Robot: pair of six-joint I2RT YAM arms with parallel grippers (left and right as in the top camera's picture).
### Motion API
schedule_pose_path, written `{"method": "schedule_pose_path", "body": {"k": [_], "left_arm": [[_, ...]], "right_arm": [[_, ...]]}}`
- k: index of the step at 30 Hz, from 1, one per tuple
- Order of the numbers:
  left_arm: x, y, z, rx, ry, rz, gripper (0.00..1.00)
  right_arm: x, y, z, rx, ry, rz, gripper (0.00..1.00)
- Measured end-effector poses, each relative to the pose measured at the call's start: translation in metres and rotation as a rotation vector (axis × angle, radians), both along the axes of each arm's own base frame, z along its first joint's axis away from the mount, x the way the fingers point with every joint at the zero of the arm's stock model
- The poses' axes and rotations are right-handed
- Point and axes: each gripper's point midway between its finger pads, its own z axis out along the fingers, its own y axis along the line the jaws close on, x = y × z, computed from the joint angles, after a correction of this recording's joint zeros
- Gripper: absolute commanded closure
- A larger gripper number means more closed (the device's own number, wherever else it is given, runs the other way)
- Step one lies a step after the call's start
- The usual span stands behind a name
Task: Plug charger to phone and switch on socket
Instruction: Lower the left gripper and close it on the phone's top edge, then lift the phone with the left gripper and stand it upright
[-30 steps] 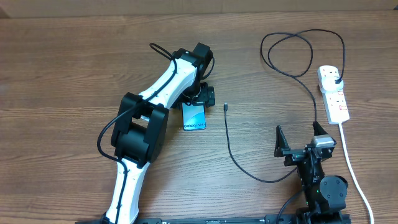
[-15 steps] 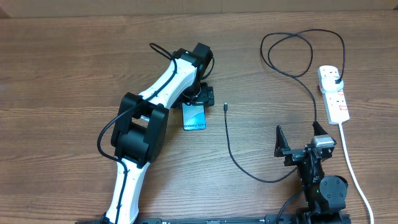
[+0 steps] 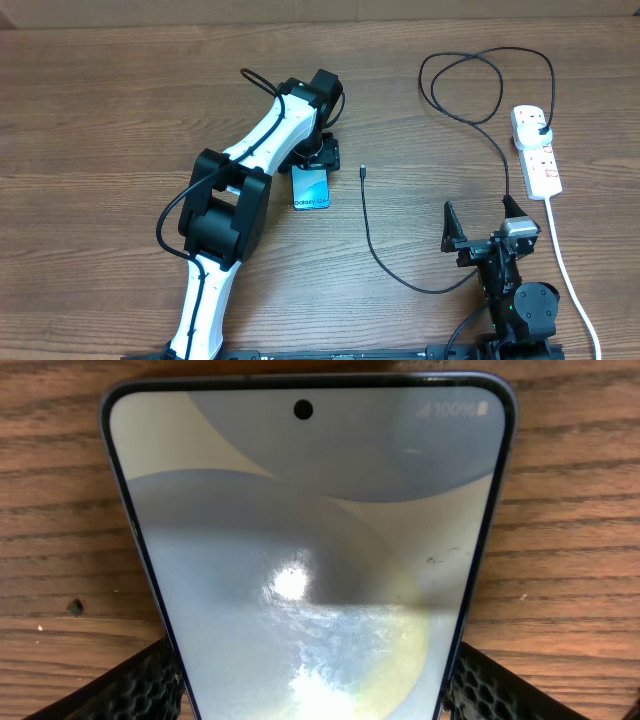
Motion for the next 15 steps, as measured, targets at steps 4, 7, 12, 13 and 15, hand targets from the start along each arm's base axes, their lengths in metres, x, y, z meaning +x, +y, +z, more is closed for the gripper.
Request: {"method": "schedule_pose_path", "body": {"k": [4,7,12,13,15], "left_arm": [[0.0,0.0,0.0,0.001,0.001,0.0,0.23],[-0.001,0.0,0.0,0.001,0.002,0.0,0.23],[-0.006,0.003,0.001,0.006,0.029,0.003,0.23],[-0.009,0.005,0.002,0.011,0.043,0.005,0.24],[-0.016,0.01,0.005,0.019,0.084,0.014,0.24]], "right_arm": [[0.0,0.0,0.0,0.0,0.0,0.0,0.0],[0.0,0.0,0.0,0.001,0.0,0.0,0.0],[0.0,0.0,0.0,0.0,0.0,0.0,0.0],[0.0,0.0,0.0,0.0,0.0,0.0,0.0],[0.0,0.0,0.0,0.0,0.0,0.0,0.0]]}}
